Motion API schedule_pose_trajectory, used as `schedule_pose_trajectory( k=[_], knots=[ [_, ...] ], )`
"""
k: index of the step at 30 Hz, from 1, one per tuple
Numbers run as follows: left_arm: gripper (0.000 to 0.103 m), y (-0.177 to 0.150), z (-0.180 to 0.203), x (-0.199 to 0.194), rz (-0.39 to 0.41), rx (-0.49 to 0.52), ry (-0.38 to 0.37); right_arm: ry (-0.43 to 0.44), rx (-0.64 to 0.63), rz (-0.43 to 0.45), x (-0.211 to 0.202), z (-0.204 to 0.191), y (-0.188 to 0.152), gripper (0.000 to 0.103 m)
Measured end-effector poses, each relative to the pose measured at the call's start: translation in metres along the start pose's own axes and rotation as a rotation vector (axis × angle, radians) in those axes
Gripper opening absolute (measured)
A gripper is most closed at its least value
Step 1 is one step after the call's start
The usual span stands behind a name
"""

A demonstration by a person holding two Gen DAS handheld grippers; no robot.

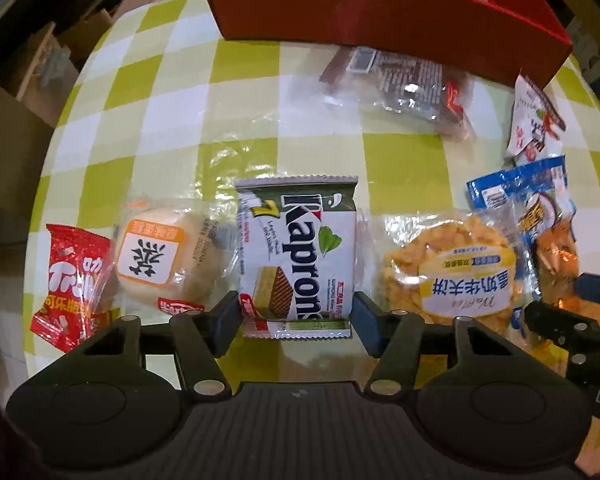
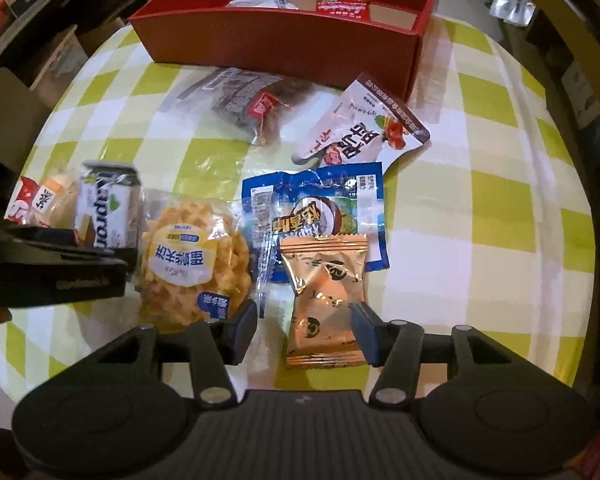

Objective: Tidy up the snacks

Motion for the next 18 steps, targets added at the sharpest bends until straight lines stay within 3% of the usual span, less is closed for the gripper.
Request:
schedule_pose_trajectory(
  k=[7,18],
  knots=[
    [0.067,-0.002,-0.010,0.004,-0.015,-0.049,-0.067,0.024,0.035,0.034,-0.018,0.018,0.002,0.054],
    [0.068,0.000,-0.006,0.005,-0.016,-0.053,-0.066,-0.039,0.018,-0.010,0.005,0.018,0.001,0.055]
  ],
)
Point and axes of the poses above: each gripper's, at about its wrist camera, not at the fingertips, and x roughly the way its jaws point, z to its right, y to its top, the point moved 7 cm from there along x, roughly the way its jaws point, and after that the axes turned 12 degrees about x, right-handed, at the moved point
